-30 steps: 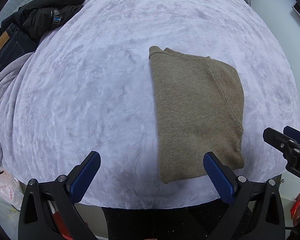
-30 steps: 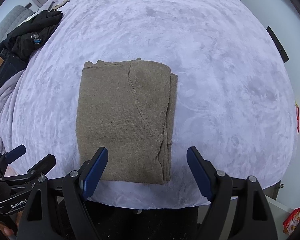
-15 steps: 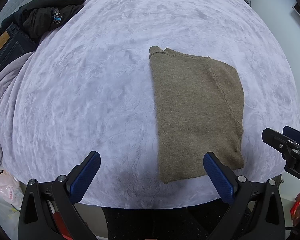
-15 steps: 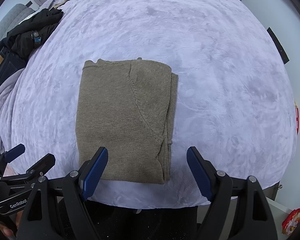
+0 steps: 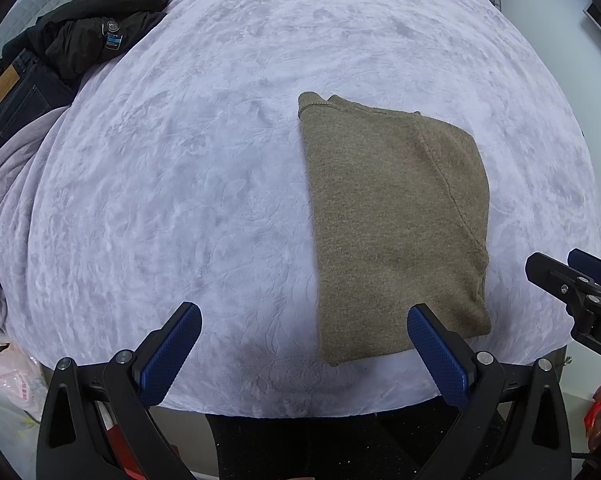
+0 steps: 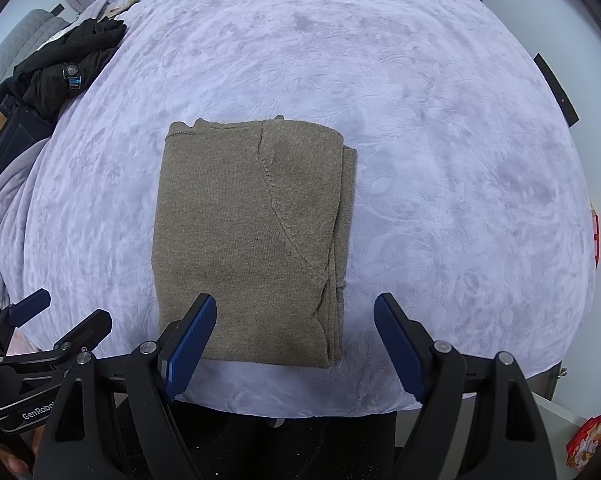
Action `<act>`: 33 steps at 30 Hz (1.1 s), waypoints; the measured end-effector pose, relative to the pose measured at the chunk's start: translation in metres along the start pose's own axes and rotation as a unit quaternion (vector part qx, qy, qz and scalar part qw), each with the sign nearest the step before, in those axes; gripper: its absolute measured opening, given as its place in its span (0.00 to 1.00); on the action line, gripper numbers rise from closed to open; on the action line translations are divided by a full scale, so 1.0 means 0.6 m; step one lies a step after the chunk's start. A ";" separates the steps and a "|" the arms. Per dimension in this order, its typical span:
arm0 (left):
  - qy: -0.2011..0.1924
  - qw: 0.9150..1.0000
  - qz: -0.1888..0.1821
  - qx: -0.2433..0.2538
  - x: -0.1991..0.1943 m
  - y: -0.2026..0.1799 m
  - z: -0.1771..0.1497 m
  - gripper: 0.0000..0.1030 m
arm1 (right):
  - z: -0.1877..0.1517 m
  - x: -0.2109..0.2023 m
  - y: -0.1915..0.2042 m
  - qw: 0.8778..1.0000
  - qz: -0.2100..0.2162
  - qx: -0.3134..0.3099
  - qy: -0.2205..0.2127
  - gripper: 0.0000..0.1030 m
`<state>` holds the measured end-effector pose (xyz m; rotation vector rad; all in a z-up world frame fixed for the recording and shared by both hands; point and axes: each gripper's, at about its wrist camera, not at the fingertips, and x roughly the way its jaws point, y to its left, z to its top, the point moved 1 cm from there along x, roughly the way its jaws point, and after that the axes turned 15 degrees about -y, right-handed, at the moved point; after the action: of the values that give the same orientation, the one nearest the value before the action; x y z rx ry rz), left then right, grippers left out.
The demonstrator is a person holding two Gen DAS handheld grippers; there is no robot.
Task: Fold small clothes
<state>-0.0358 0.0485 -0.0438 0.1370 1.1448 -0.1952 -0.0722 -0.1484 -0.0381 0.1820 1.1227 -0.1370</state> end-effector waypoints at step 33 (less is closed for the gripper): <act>-0.006 1.000 0.019 -0.004 -0.001 0.003 -0.003 1.00 | -0.007 0.005 0.003 1.000 -0.003 -0.003 0.005 0.81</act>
<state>-0.0370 0.0508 -0.0436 0.1509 1.1306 -0.1572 -0.0741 -0.1459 -0.0423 0.1744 1.1344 -0.1385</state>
